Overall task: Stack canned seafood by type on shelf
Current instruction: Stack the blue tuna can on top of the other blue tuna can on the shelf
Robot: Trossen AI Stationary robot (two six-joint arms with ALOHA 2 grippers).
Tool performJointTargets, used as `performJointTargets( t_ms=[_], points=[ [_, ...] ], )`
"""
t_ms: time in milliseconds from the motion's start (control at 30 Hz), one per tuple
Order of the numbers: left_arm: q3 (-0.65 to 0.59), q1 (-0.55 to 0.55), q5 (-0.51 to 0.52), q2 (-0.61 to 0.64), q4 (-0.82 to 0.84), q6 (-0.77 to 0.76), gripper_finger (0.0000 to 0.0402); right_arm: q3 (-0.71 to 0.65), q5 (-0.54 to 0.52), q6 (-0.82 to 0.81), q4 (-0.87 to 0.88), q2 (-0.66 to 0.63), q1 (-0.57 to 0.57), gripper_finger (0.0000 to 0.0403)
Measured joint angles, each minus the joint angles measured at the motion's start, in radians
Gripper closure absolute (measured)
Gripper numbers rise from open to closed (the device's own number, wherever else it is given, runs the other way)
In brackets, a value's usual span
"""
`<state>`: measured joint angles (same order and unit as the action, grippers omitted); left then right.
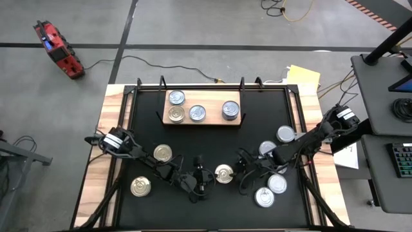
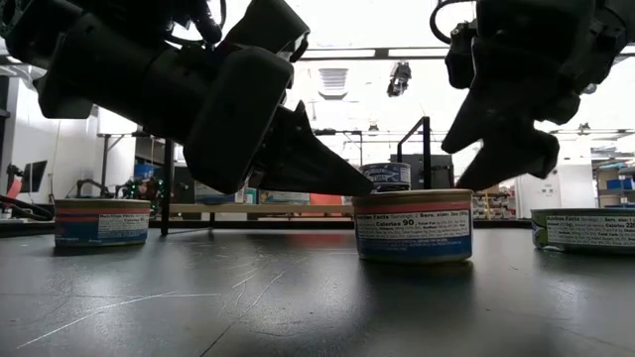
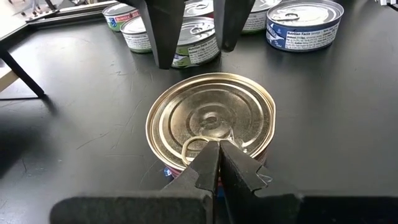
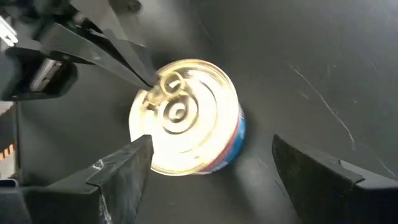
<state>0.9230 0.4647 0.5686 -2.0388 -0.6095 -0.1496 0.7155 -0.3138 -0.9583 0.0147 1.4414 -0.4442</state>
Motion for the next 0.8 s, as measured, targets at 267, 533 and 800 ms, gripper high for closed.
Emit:
performJointTargets(
  t_ms=[267, 533, 800],
  points=[
    [0.0, 0.003, 0.0, -0.001, 0.0, 0.01, 0.0401, -0.066, 0.0, -0.054, -0.082, 0.0, 0.0, 0.0073],
    [-0.002, 0.01, 0.001, 0.0, 0.025, 0.011, 0.0401, -0.102, 0.0, -0.056, -0.163, 0.0, 0.0, 0.0078],
    [-0.002, 0.012, 0.0, 0.0, 0.025, 0.038, 0.0401, -0.102, 0.0, -0.077, -0.163, 0.0, -0.001, 0.0072]
  ],
)
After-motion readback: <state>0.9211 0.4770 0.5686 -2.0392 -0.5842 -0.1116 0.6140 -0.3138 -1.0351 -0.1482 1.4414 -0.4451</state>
